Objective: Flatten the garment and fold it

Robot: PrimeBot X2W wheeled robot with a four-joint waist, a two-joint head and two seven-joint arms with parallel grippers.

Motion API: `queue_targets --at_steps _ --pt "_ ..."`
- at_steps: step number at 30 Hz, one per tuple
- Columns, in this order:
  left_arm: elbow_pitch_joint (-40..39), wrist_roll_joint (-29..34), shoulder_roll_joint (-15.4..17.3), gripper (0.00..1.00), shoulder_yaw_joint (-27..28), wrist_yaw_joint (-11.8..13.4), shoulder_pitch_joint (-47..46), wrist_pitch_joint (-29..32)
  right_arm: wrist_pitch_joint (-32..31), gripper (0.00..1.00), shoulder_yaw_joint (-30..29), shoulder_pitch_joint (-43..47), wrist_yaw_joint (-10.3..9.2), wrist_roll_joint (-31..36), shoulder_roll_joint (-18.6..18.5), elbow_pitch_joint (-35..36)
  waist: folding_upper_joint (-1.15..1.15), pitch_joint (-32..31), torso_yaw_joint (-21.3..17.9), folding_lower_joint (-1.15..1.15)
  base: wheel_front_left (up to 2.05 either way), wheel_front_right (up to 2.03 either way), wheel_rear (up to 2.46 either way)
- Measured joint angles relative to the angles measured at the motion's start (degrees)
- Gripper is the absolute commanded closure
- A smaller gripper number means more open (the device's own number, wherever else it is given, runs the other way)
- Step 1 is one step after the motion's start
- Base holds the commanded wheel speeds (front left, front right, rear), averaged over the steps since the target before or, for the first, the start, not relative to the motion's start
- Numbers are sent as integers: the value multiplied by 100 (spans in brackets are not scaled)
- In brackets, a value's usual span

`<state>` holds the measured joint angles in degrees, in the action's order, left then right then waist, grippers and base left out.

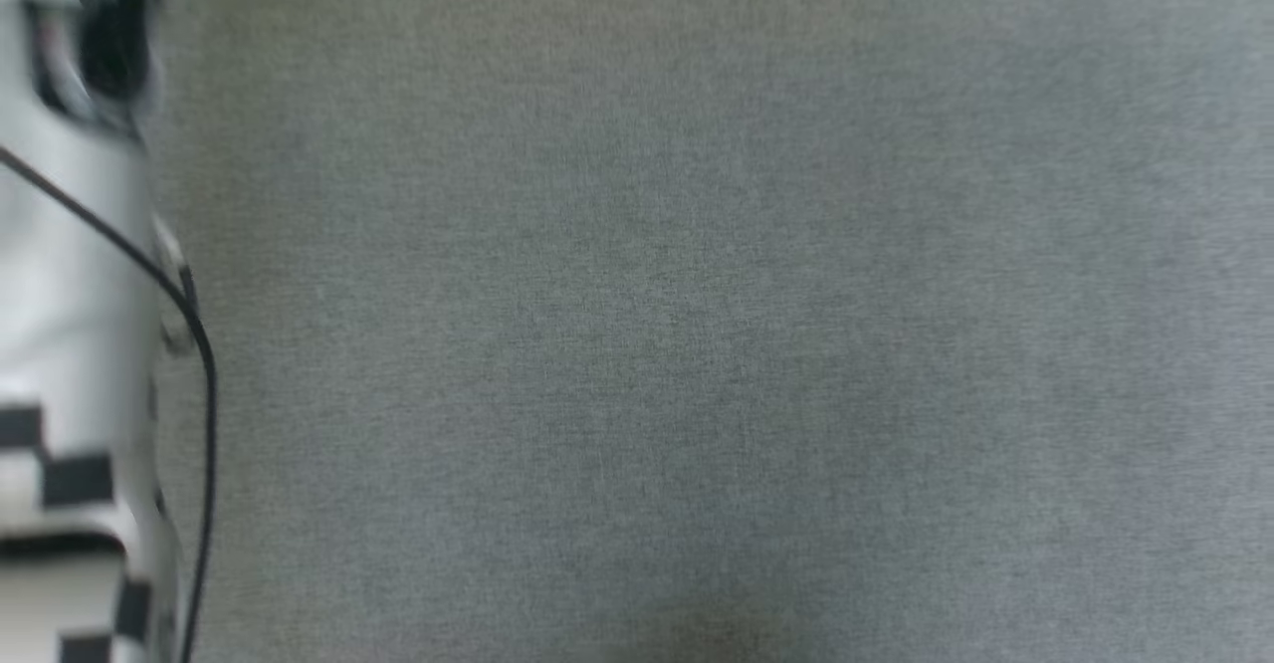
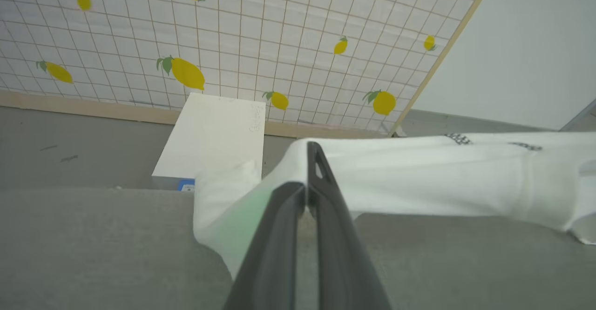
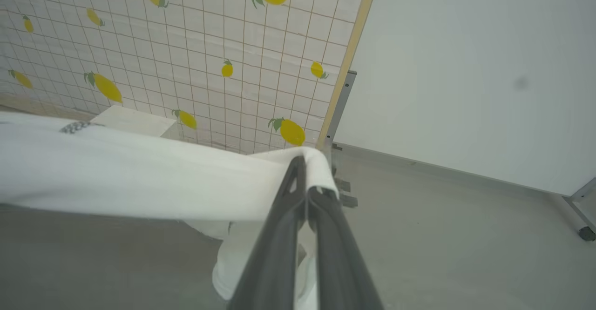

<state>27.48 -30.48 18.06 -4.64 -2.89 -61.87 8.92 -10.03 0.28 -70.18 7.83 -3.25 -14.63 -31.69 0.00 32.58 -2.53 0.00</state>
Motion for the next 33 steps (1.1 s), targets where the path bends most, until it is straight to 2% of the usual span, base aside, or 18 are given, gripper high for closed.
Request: queue_targets --at_steps 5,9,15,20,23,33 --pt "-260 -137 19 100 -160 -100 1316 439 -357 100 258 1289 -1 -531 -163 321 0 -364 2 -1 0 0 0" --pt "-801 -245 42 100 -283 -97 2451 795 -736 100 299 2470 -1 -832 -310 939 0 -704 9 -1 0 0 0" --pt "-1935 -548 -69 100 -324 212 4343 1180 -1411 100 -129 4483 -1 -894 -264 2142 0 -1304 16 -1 0 0 0" --pt "-2568 -649 -125 100 -432 481 5353 1457 -1862 100 -560 5487 -2 -809 -58 2838 0 -1657 26 -1 0 0 0" --pt "-2764 -693 -130 100 -485 560 5837 1597 -2118 100 -773 5983 -2 -684 103 3133 0 -1837 42 -1 0 0 0" --pt "-3087 -925 -197 100 -520 850 7051 1874 -2638 100 -1357 7172 -2 -498 821 3473 0 -2223 162 -1 0 0 0"
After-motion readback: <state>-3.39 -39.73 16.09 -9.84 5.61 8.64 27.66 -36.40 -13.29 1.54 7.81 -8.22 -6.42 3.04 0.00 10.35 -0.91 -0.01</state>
